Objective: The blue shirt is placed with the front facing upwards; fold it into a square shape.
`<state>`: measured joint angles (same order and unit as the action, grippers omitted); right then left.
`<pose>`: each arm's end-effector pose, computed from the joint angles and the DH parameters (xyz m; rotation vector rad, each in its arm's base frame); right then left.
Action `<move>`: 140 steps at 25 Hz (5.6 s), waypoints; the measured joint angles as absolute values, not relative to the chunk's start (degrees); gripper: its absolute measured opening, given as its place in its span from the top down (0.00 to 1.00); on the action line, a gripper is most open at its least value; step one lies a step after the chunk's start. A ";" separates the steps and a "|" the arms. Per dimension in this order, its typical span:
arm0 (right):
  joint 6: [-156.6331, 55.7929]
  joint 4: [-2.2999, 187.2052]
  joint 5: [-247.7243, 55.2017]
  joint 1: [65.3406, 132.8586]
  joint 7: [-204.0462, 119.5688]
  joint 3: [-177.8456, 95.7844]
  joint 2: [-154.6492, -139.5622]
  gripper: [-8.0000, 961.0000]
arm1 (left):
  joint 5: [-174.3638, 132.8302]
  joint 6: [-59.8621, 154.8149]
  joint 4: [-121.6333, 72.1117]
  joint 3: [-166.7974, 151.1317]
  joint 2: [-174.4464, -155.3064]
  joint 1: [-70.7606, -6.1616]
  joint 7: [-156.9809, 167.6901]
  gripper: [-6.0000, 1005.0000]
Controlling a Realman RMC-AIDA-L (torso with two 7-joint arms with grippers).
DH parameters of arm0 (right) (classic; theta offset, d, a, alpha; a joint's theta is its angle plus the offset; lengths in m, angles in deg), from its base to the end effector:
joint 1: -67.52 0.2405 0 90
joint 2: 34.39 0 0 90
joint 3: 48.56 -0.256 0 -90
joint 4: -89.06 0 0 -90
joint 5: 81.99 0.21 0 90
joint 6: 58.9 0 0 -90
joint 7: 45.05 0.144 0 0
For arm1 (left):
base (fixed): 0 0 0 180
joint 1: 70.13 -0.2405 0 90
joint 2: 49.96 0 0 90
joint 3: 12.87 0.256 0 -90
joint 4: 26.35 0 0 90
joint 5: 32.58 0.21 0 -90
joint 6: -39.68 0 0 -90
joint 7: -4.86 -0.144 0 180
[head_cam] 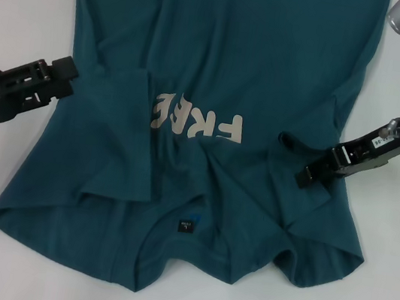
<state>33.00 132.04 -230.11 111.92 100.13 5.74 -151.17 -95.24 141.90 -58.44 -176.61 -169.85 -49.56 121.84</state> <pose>0.2421 0.3565 -0.0088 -2.5207 1.6869 -0.3655 -0.3148 0.2585 0.0235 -2.1101 -1.8281 -1.2806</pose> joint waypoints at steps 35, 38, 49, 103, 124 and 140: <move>39.28 131.61 -217.41 110.08 95.74 3.39 -148.21 0.50 | -95.24 141.89 -58.43 -176.61 -169.75 -49.65 122.04 0.25; 38.57 131.62 -218.41 109.34 97.03 3.29 -147.54 0.50 | -95.24 141.85 -58.43 -176.61 -169.75 -49.51 122.17 0.25; 35.35 132.05 -222.48 108.06 99.22 2.00 -146.43 0.50 | -95.24 141.40 -58.43 -176.61 -169.75 -49.63 122.28 0.25; 22.28 126.85 -209.57 107.43 93.34 -1.02 -147.89 0.49 | -95.24 141.11 -58.43 -176.51 -169.85 -49.70 121.72 0.25; 37.44 122.97 -199.75 102.69 85.14 -10.09 -145.04 0.27 | -95.15 145.84 -58.52 -176.95 -168.57 -50.09 119.04 0.25; 42.06 126.80 -199.67 97.13 84.76 -11.33 -144.09 0.08 | -94.96 151.21 -58.58 -173.49 -162.79 -54.23 125.38 0.25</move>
<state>42.06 126.80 -199.67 97.13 84.76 -11.33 -144.09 -94.96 151.21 -58.58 -173.49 -162.79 -54.23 125.38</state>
